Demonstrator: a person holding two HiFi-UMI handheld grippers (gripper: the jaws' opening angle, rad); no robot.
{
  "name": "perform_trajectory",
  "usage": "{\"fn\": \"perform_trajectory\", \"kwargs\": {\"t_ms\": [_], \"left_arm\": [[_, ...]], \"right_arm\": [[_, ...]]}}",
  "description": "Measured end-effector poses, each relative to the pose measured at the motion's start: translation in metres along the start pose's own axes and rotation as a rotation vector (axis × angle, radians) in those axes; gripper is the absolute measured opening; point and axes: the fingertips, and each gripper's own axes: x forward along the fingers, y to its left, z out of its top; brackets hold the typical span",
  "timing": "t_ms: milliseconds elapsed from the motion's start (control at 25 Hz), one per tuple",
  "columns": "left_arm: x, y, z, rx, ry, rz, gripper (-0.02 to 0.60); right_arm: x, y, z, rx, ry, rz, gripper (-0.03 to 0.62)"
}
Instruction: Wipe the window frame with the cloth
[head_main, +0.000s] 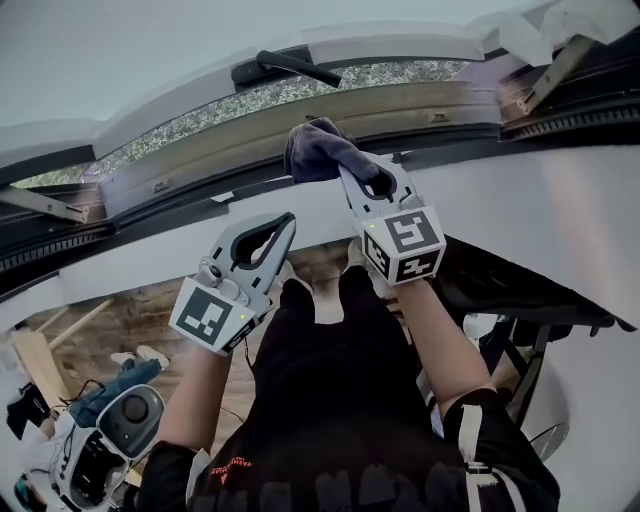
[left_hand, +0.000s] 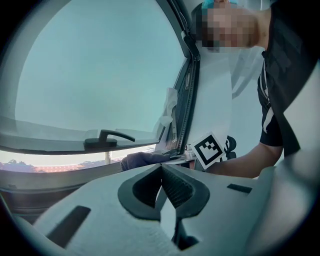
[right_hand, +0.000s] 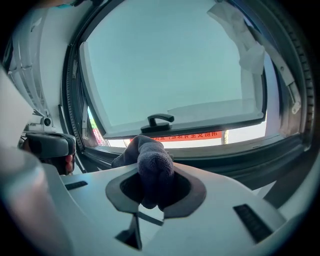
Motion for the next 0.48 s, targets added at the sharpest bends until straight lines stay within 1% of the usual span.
{"fn": "perform_trajectory", "kwargs": {"t_ms": [120, 320, 480], "left_arm": [[0.014, -0.007, 0.003, 0.019, -0.011, -0.021, 0.02], [0.035, -0.019, 0.005, 0.014, 0.006, -0.049, 0.02], [0.051, -0.027, 0.007, 0.032, 0.0, -0.071, 0.02]], "right_arm": [[-0.01, -0.021, 0.001, 0.01, -0.009, -0.029, 0.061], [-0.027, -0.057, 0.001, 0.03, -0.021, -0.084, 0.061], [-0.04, -0.085, 0.002, 0.046, -0.034, -0.128, 0.061]]}}
